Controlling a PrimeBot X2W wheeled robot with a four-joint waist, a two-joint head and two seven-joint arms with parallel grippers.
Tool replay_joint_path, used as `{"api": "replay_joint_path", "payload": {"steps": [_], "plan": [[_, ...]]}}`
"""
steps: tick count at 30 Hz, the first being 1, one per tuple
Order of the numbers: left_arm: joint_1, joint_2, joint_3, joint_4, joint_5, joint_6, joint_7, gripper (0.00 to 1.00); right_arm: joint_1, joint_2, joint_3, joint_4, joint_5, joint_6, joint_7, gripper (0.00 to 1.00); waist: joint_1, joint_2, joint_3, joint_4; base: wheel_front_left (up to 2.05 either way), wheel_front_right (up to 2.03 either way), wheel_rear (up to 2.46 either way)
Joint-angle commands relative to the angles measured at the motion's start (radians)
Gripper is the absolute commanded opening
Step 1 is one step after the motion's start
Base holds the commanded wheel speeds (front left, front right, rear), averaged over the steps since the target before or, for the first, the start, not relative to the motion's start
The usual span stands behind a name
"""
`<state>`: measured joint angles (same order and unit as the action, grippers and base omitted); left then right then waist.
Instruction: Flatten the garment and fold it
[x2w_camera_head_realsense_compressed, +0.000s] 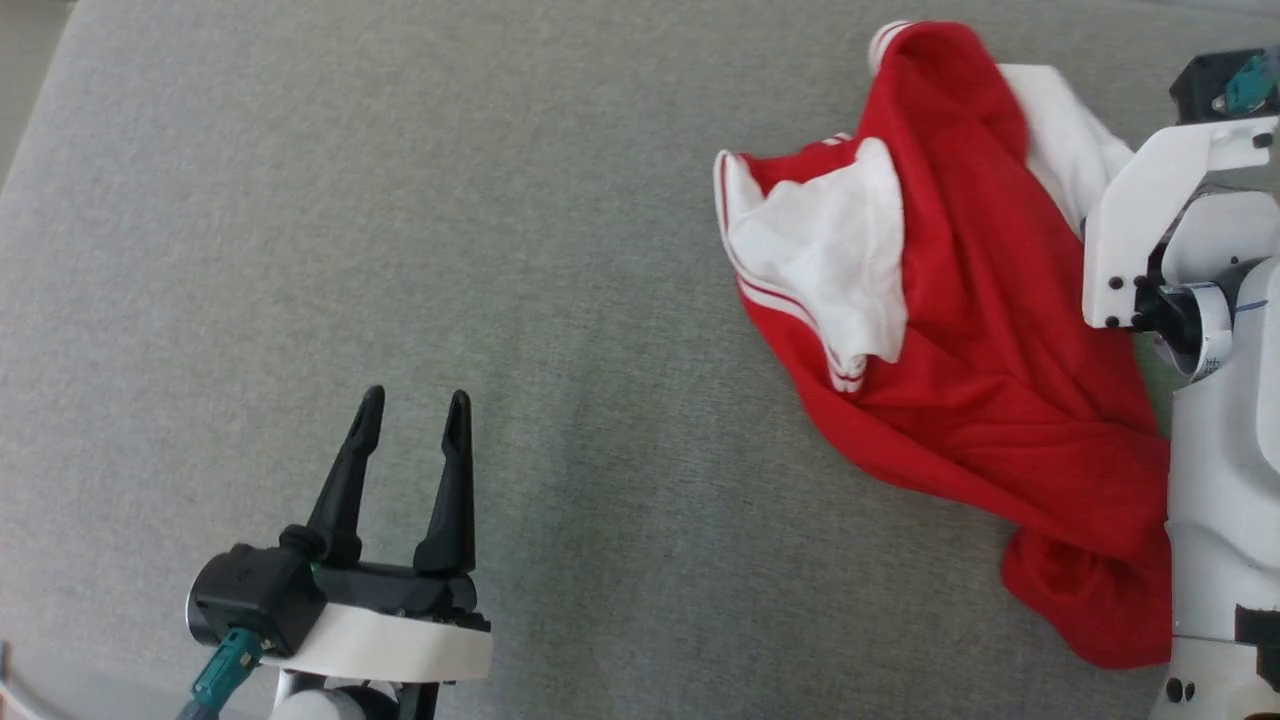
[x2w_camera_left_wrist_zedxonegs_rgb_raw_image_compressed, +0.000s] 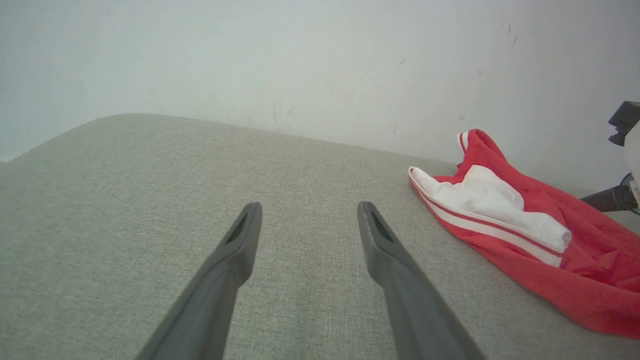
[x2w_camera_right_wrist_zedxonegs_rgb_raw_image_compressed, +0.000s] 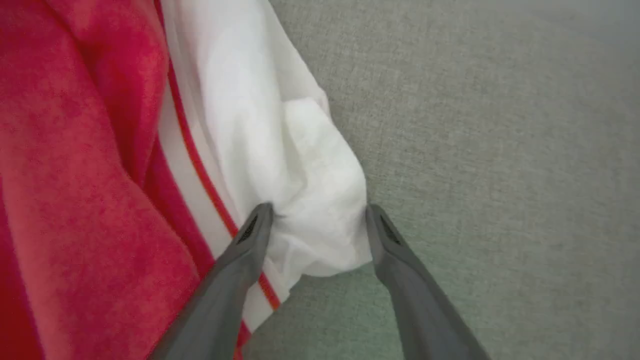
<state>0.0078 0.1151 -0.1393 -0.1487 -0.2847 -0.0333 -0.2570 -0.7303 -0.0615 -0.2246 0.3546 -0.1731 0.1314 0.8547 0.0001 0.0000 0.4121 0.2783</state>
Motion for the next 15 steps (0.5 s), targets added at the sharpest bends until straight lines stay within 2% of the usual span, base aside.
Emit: {"api": "replay_joint_path", "payload": {"steps": [1,3,4,5,6,11,15], "plan": [[-0.022,-0.009,0.007,0.006,0.012,-0.007,-0.005,1.00,-0.005,-0.003,-0.004,0.015,-0.014,-0.001,0.006,1.00,-0.0001,0.0000,0.030,0.034,0.00,0.00,0.00],[-0.024,-0.014,0.011,0.014,0.014,-0.014,-0.005,1.00,0.001,-0.004,-0.012,0.033,-0.021,-0.001,0.015,0.99,-0.0001,0.0000,0.031,0.038,0.00,0.00,0.00],[-0.025,-0.016,0.012,0.018,0.016,-0.017,-0.005,1.00,0.002,-0.003,-0.027,0.036,-0.024,-0.001,0.014,0.43,-0.0001,0.0000,0.030,0.039,0.00,0.00,0.00],[-0.027,-0.018,0.014,0.021,0.017,-0.019,-0.005,1.00,0.003,-0.003,-0.036,0.038,-0.029,-0.001,0.008,0.12,-0.0001,0.0000,0.028,0.038,0.00,0.00,0.00],[-0.027,-0.020,0.016,0.025,0.018,-0.022,-0.005,1.00,0.005,-0.002,-0.046,0.038,-0.034,-0.001,0.000,0.00,-0.0001,0.0000,0.024,0.035,0.00,0.00,0.00],[-0.019,-0.025,0.028,0.036,0.028,-0.033,-0.005,1.00,0.008,0.004,-0.069,0.015,-0.019,-0.001,-0.082,0.00,-0.0001,0.0000,-0.030,-0.004,0.00,0.00,0.00],[0.008,-0.028,0.035,0.043,0.036,-0.033,-0.005,1.00,0.023,0.007,-0.067,-0.039,0.064,-0.001,-0.158,0.00,-0.0001,0.0000,-0.112,-0.043,0.00,0.00,0.00]]}}
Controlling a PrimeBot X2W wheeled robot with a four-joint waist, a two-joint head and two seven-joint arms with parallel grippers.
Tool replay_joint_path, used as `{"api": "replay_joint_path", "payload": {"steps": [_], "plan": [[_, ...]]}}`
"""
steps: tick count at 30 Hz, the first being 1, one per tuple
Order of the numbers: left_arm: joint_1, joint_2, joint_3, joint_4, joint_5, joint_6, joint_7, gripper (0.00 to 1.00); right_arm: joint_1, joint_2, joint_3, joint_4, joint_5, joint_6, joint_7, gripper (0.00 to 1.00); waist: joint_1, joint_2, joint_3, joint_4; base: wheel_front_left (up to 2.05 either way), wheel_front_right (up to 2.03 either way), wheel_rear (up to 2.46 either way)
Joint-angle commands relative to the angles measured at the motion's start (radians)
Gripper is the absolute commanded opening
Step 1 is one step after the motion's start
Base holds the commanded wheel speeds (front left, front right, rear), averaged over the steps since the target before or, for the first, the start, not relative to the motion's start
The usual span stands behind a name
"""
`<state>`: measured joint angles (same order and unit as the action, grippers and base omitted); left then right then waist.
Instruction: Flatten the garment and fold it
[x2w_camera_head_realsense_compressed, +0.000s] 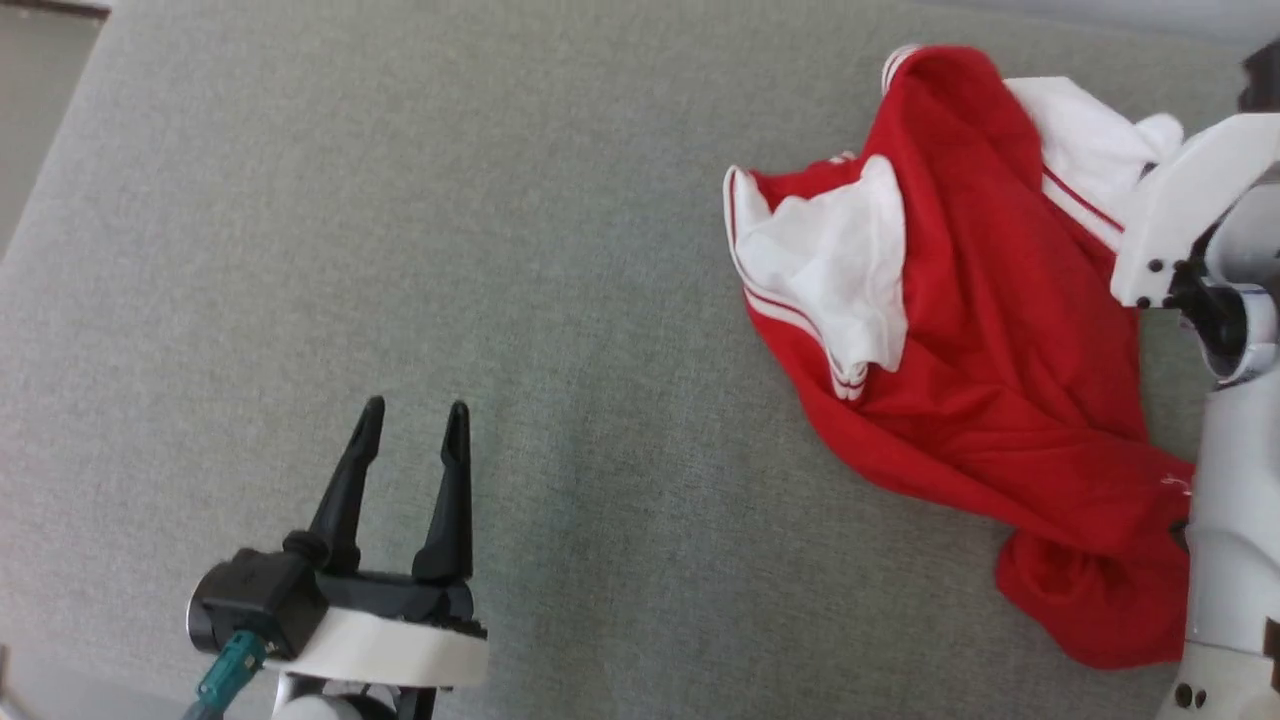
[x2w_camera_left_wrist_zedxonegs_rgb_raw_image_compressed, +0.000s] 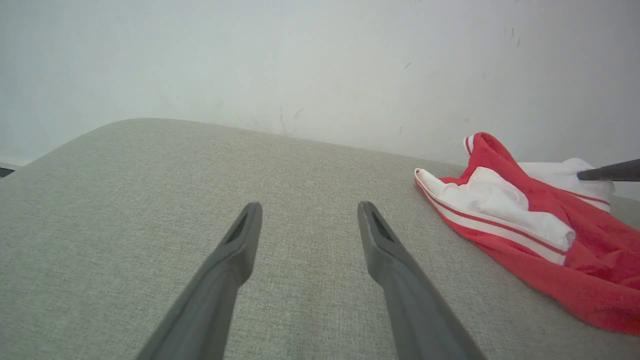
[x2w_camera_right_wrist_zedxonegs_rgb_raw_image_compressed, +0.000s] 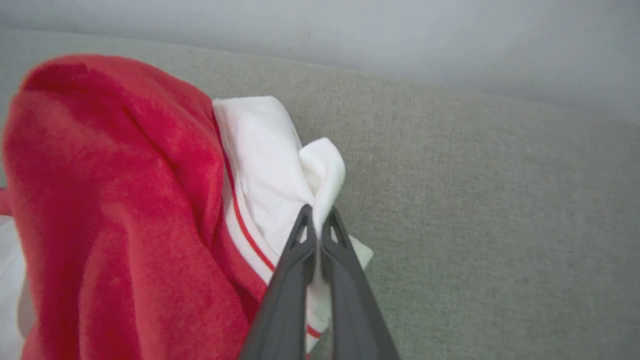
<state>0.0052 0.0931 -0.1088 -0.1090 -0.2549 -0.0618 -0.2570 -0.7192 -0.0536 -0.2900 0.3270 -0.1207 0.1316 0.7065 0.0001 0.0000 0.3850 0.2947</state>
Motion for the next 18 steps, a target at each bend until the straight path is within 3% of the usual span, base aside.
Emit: {"api": "replay_joint_path", "payload": {"steps": [1,6,12,15,18], "plan": [[0.020,-0.007,0.006,0.003,0.009,-0.002,-0.005,1.00,0.021,0.000,-0.003,-0.040,0.038,-0.001,-0.021,0.00,-0.0001,0.0000,-0.105,-0.067,0.00,0.00,0.00],[0.077,-0.008,0.010,0.000,0.019,0.016,-0.005,1.00,0.163,-0.011,-0.058,-0.262,0.157,-0.001,0.021,0.00,-0.0001,0.0000,-0.183,-0.102,0.00,0.00,0.00],[0.116,-0.003,0.008,-0.011,0.017,0.023,0.001,1.00,0.499,-0.006,-0.309,-0.539,0.221,-0.001,0.112,0.00,-0.0001,0.0000,-0.202,-0.103,0.00,0.00,0.00],[0.127,0.003,0.010,-0.017,0.012,0.025,0.008,1.00,0.657,0.001,-0.407,-0.577,0.215,-0.001,0.079,0.00,-0.0001,0.0000,-0.201,-0.101,0.00,0.00,0.00],[0.135,0.013,0.018,-0.024,0.009,0.028,0.015,1.00,0.719,0.003,-0.440,-0.518,0.259,-0.001,0.036,0.00,-0.0001,0.0000,-0.201,-0.110,0.00,0.00,0.00]]}}
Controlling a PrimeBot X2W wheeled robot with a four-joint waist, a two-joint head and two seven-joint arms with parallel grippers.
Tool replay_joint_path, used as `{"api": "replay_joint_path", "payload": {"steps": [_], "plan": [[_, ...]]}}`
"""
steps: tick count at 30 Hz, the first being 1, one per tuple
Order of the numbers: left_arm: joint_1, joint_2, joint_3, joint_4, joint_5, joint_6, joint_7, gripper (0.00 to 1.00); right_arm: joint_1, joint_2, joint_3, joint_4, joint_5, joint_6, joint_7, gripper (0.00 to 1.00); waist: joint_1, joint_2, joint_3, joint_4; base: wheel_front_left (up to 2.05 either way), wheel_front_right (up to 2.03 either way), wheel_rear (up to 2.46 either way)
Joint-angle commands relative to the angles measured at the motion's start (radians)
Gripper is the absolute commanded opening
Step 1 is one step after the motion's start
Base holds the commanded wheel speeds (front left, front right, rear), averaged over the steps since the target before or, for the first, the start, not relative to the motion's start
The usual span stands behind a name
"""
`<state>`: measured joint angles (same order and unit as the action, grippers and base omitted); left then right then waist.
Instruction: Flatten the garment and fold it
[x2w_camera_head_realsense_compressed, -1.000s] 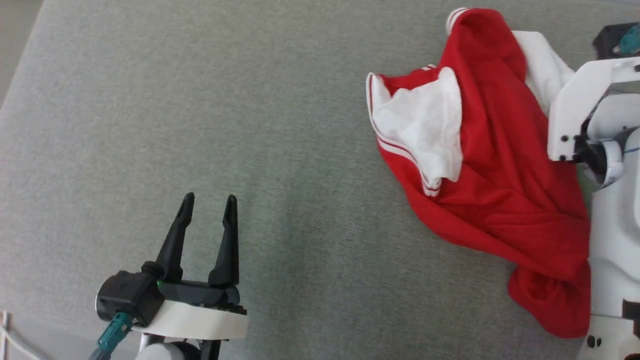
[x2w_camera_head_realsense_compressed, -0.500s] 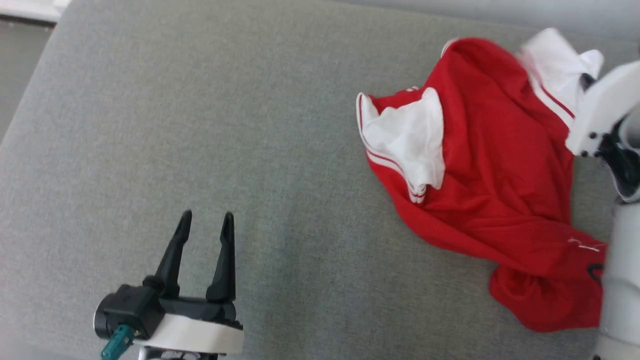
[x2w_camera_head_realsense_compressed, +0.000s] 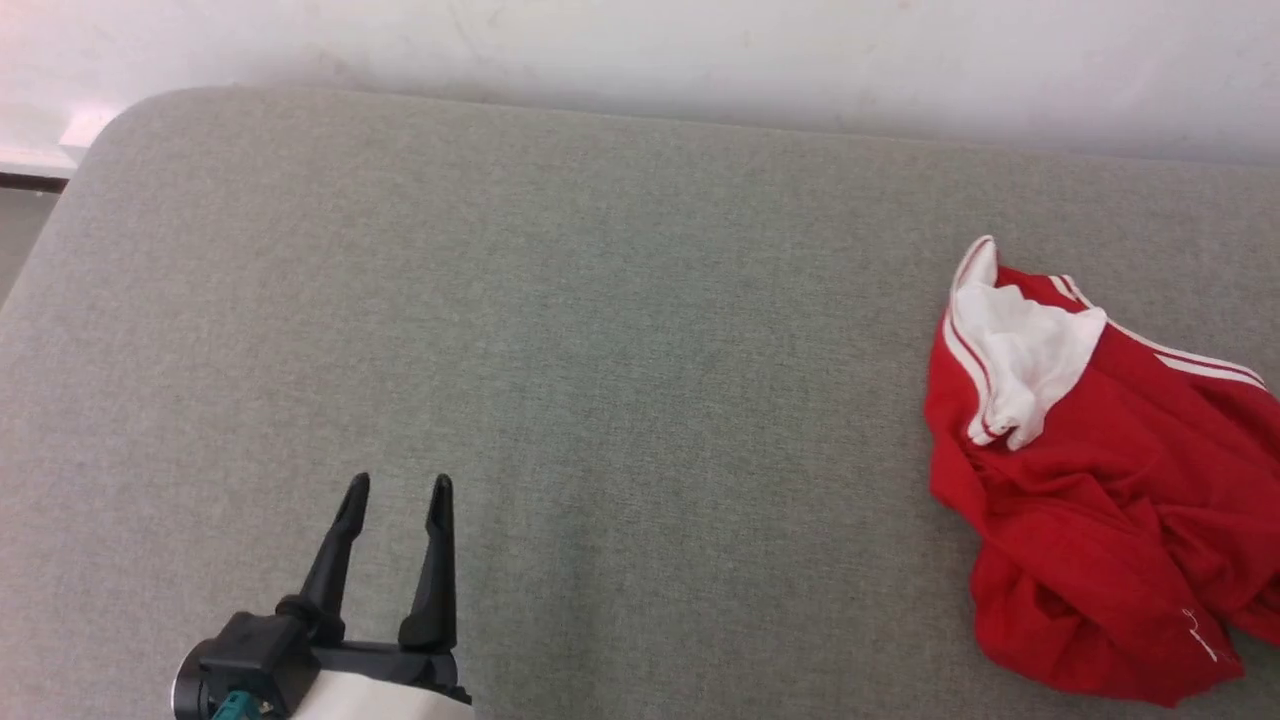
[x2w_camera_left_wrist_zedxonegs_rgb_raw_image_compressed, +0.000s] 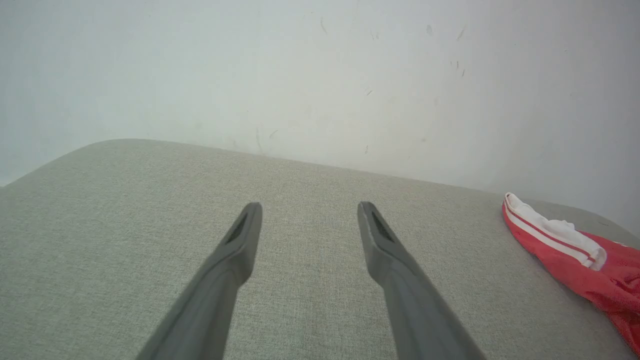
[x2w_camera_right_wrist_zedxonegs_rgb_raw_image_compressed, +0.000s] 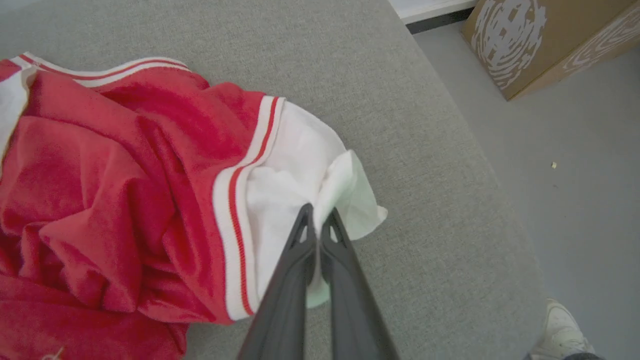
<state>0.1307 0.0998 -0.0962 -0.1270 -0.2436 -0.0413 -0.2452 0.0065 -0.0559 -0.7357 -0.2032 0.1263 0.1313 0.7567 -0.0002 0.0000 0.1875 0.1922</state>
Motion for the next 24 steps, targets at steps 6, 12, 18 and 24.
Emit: {"api": "replay_joint_path", "payload": {"steps": [6,12,18,24], "plan": [[0.004,0.020,0.007,-0.027,-0.002,0.012,0.021,1.00,-0.018,0.005,0.063,0.141,0.031,-0.001,-0.161,1.00,0.0002,0.0000,-0.014,-0.023,0.00,0.00,0.00],[0.007,0.021,0.002,-0.036,-0.003,0.018,0.026,1.00,-0.072,0.006,0.192,0.035,0.038,-0.001,-0.209,1.00,0.0002,0.0000,-0.022,-0.026,0.00,0.00,0.00],[0.000,0.016,-0.008,-0.038,-0.009,0.020,0.021,1.00,-0.143,0.006,0.322,-0.028,0.072,-0.001,-0.157,1.00,0.0002,0.0000,-0.002,-0.018,0.00,0.00,0.00],[-0.024,0.021,-0.017,-0.033,-0.006,0.013,0.015,1.00,-0.256,0.006,0.412,0.094,0.034,-0.001,-0.109,1.00,0.0002,0.0000,0.046,0.002,0.00,0.00,0.00]]}}
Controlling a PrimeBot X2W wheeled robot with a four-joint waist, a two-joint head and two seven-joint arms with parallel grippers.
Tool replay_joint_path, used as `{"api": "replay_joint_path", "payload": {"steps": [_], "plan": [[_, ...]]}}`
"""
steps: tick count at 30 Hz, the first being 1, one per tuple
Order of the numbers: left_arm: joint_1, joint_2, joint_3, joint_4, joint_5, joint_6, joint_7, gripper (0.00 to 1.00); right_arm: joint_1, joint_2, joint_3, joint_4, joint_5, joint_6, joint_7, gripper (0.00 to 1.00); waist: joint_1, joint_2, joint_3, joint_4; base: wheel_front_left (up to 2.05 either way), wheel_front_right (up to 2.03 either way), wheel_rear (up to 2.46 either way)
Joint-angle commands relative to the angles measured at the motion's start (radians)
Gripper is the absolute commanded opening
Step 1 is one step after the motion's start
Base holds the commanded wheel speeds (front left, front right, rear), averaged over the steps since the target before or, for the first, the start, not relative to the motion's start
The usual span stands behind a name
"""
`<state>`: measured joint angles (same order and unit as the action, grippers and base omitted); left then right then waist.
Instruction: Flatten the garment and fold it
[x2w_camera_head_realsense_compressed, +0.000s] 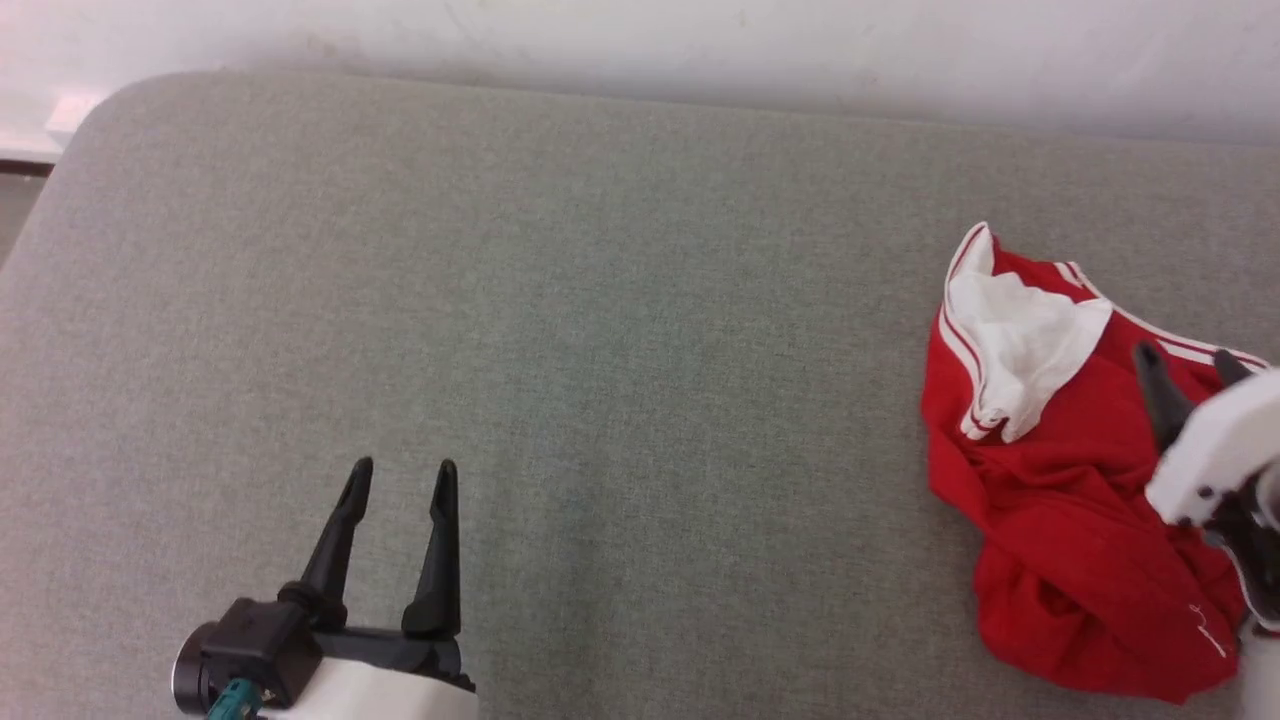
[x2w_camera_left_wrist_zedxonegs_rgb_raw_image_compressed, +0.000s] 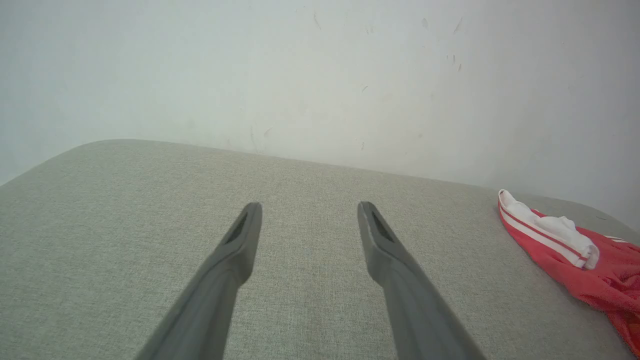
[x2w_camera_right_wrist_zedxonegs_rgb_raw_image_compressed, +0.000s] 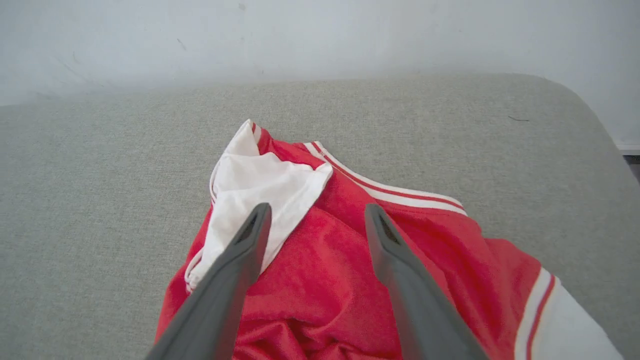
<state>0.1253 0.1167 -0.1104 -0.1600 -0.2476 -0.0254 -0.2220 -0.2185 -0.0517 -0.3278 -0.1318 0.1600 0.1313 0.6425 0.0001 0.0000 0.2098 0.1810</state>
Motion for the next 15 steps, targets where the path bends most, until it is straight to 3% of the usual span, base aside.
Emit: {"api": "replay_joint_path", "payload": {"steps": [1,15], "plan": [[-0.024,0.006,-0.005,0.000,-0.002,-0.004,-0.009,1.00,-0.053,0.001,0.011,0.051,-0.015,-0.001,0.012,1.00,-0.0001,0.0000,0.033,0.018,0.00,0.00,0.00],[-0.089,0.003,-0.023,0.027,-0.019,-0.027,-0.023,1.00,-0.265,0.001,-0.073,0.319,-0.186,-0.001,0.024,1.00,-0.0001,0.0000,0.149,0.089,0.00,0.00,0.00]]}}
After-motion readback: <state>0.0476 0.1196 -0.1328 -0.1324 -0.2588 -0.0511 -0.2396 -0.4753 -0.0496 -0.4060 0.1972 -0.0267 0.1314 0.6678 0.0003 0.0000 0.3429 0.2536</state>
